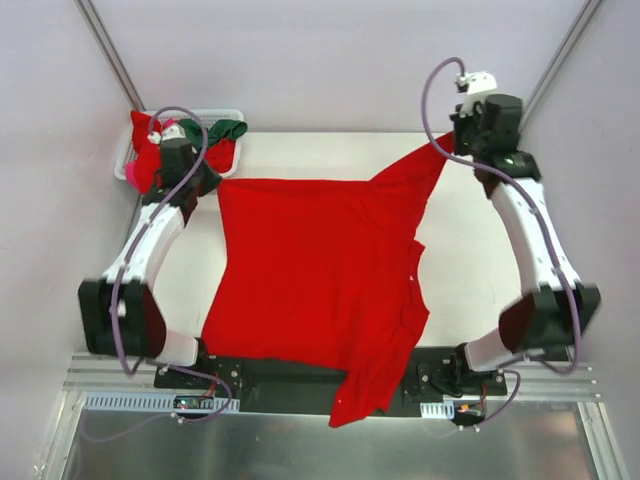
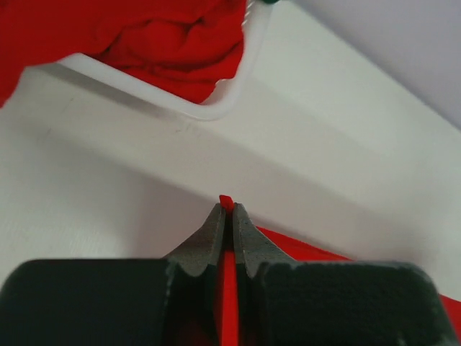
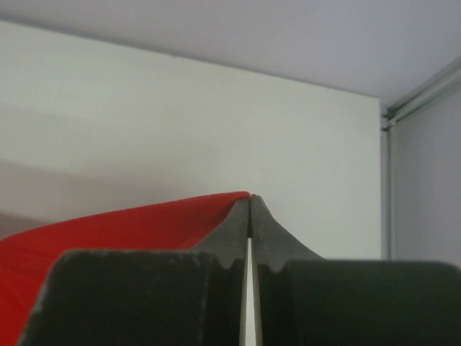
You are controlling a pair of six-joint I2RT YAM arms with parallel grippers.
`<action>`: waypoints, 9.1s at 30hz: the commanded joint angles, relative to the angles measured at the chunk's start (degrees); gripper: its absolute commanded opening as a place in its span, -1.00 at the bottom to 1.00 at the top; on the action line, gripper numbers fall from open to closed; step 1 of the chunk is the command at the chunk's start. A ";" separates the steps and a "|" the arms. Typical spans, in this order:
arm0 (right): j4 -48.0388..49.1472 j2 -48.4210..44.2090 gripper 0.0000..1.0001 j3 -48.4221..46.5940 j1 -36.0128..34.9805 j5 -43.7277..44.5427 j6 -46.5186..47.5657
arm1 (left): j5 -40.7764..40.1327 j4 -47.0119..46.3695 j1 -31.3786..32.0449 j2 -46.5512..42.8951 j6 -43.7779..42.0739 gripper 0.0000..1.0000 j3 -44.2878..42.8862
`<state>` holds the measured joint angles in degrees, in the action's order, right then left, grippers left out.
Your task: Fold and stack the t-shirts
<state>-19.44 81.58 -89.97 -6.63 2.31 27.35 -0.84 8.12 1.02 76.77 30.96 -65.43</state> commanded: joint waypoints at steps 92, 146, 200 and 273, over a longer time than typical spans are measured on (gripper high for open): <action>-15.72 -12.51 -0.99 -38.09 2.50 3.30 8.15 | 2.16 11.48 2.41 -17.99 -6.62 -1.00 -27.66; -9.83 -18.48 -0.99 -34.40 3.38 1.73 12.02 | 1.81 6.38 2.41 -17.91 -10.04 -1.00 -30.82; 14.88 39.44 -0.99 -19.88 -0.84 -0.22 -5.29 | 4.08 -19.46 2.15 35.55 -11.53 -1.00 -23.42; -23.35 47.16 -0.13 -15.29 5.31 4.46 -30.61 | -3.73 9.28 18.32 13.13 27.93 0.09 19.82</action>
<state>-38.57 124.90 -98.28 -3.40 2.72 -6.57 -5.02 13.52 18.41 86.91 57.91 -44.99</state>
